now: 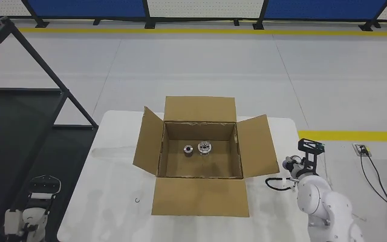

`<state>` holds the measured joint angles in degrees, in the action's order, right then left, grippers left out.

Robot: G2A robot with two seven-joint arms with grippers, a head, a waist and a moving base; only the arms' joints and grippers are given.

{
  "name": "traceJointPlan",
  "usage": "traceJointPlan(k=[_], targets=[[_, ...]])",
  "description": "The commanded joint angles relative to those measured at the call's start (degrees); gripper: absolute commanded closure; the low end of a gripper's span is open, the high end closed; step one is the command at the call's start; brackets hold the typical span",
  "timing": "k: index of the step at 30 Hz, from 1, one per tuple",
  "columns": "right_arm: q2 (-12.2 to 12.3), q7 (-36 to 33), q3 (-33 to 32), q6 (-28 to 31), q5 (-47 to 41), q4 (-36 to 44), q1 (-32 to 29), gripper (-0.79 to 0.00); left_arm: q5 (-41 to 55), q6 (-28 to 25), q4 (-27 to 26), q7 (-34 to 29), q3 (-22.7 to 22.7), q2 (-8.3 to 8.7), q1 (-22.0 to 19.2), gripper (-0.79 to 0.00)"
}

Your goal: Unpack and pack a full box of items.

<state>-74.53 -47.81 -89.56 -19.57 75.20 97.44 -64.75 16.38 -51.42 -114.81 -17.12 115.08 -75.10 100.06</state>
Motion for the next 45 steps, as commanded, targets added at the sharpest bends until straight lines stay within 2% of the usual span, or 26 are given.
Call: traceJointPlan(k=[1,18,20,22,24,26,28,29,33,35,38,41,45], targets=[[0.04,-1.11,0.28,0.51,0.55,-1.55,0.85,0.000,0.00,0.00,0.00,0.00,0.00,0.00,0.00,-0.785],[0.15,-2.82,0.51,3.12,-0.56,-7.45,3.63,0.000,0.00,0.00,0.00,0.00,0.00,0.00,0.00,-0.785],[0.18,-3.08,0.55,3.27,-0.44,-7.60,3.77,-0.132,0.00,0.00,0.00,0.00,0.00,0.00,0.00,-0.785],[0.18,-3.30,0.57,3.18,-0.49,-7.73,3.88,-0.342,0.00,0.00,0.00,0.00,0.00,0.00,0.00,-0.785],[0.20,-3.37,0.55,3.14,-0.50,-7.79,3.98,-0.400,0.00,0.00,0.00,0.00,0.00,0.00,0.00,-0.785],[0.20,-3.37,0.53,3.11,-0.66,-7.80,4.09,-0.588,0.00,0.00,0.00,0.00,0.00,0.00,0.00,-0.785],[0.21,-3.34,0.51,3.06,-0.62,-7.78,4.18,-0.634,0.00,0.00,0.00,0.00,0.00,0.00,0.00,-0.785],[0.21,-3.26,0.47,2.99,-0.71,-7.68,4.22,-0.693,0.00,0.00,0.00,0.00,0.00,0.00,0.00,-0.785],[0.21,-2.02,-0.52,1.75,-1.74,-5.72,3.73,-0.699,0.00,0.00,0.00,0.00,0.00,0.00,0.00,-0.785],[0.12,-0.15,-1.89,0.03,-3.84,-2.69,2.82,-0.730,0.00,0.00,0.00,0.00,0.00,0.00,0.00,-0.785],[-0.08,4.10,-4.27,-2.29,-7.93,4.33,0.10,-0.785,0.00,0.00,0.00,0.00,0.00,0.00,0.00,-0.785],[-0.36,8.37,-5.50,-4.38,-10.78,12.39,-3.41,-0.785,0.00,0.00,0.00,0.00,0.00,0.00,0.00,-0.785],[-0.67,12.21,-5.11,-4.39,-13.30,22.42,-7.36,-0.785,0.00,0.00,0.00,0.00,0.00,0.00,0.00,-0.785]])
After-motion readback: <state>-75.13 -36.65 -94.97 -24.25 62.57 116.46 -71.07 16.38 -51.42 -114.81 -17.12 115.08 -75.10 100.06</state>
